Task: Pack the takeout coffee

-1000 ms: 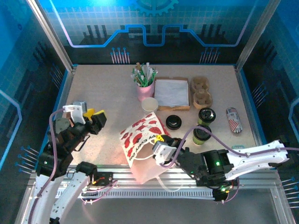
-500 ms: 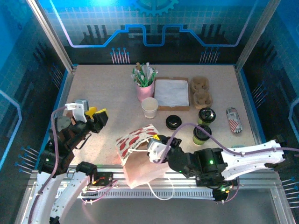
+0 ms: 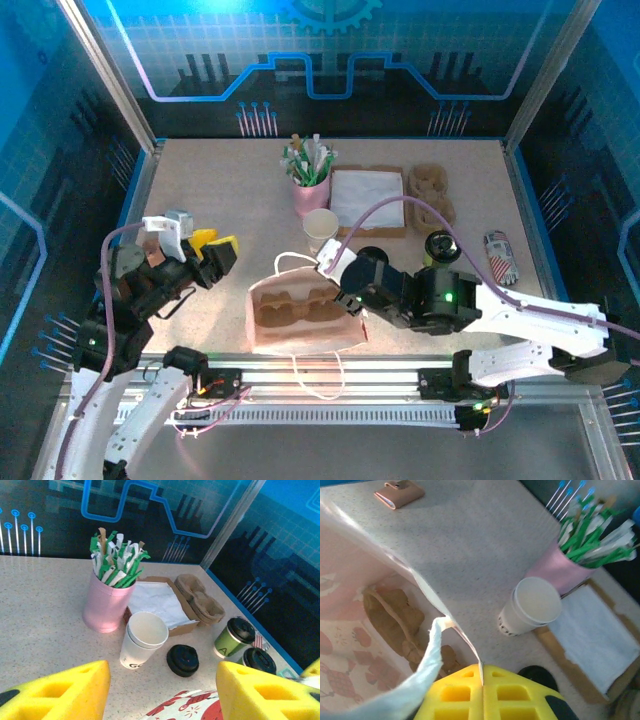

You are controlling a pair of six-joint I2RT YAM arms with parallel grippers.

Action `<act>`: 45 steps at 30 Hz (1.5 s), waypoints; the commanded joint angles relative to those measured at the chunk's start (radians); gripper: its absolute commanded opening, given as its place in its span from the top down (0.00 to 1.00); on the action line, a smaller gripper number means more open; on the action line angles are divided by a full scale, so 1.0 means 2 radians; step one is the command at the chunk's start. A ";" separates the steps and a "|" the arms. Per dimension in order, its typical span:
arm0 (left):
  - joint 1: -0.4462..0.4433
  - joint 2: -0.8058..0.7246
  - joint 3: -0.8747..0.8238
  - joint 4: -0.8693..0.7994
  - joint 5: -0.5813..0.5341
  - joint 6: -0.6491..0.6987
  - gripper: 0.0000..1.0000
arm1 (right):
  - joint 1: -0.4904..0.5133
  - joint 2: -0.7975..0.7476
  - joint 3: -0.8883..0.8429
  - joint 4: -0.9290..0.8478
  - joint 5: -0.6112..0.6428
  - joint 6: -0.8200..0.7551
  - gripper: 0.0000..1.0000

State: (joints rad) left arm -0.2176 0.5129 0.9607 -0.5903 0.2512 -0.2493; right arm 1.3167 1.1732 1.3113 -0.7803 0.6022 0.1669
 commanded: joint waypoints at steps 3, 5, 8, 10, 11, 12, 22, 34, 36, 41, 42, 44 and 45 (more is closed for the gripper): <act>0.003 0.002 0.007 -0.027 0.043 -0.019 0.40 | -0.033 0.038 0.036 -0.062 -0.090 0.043 1.00; 0.003 0.002 -0.001 -0.029 0.054 -0.024 0.39 | -0.049 0.059 0.042 -0.074 -0.113 0.046 1.00; 0.002 0.000 -0.009 -0.030 0.062 -0.028 0.39 | -0.069 0.087 0.064 -0.098 -0.122 0.057 1.00; 0.002 0.002 -0.013 -0.030 0.072 -0.033 0.38 | -0.082 0.099 0.070 -0.099 -0.128 0.057 1.00; 0.002 0.003 -0.014 -0.032 0.078 -0.034 0.38 | -0.083 0.104 0.079 -0.106 -0.124 0.060 1.00; 0.002 0.005 -0.015 -0.036 0.080 -0.032 0.38 | -0.083 0.105 0.085 -0.108 -0.121 0.063 1.00; -0.030 0.059 -0.009 -0.058 0.092 -0.015 0.37 | -0.094 0.102 0.124 -0.109 -0.107 0.044 0.58; -0.056 0.105 0.017 -0.115 0.047 0.030 0.39 | -0.102 0.072 0.159 -0.126 -0.152 0.020 0.45; -0.062 0.114 0.025 -0.116 0.027 0.033 0.39 | -0.101 0.069 0.157 -0.121 -0.193 0.007 0.46; -0.066 0.152 0.047 -0.120 0.010 0.045 0.42 | -0.101 0.067 0.153 -0.117 -0.236 0.001 0.48; -0.070 0.163 0.050 -0.122 -0.002 0.047 0.44 | -0.101 0.068 0.152 -0.118 -0.238 0.000 0.48; -0.078 0.179 0.056 -0.131 -0.033 0.051 0.47 | -0.100 0.070 0.153 -0.125 -0.242 -0.002 0.48; -0.083 0.185 0.059 -0.132 -0.050 0.052 0.48 | -0.100 0.072 0.153 -0.129 -0.245 -0.004 0.48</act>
State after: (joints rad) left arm -0.3626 0.8589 1.0439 -0.8154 0.2466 -0.1772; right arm 1.1225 1.3193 1.6001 -1.0191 0.1680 0.1822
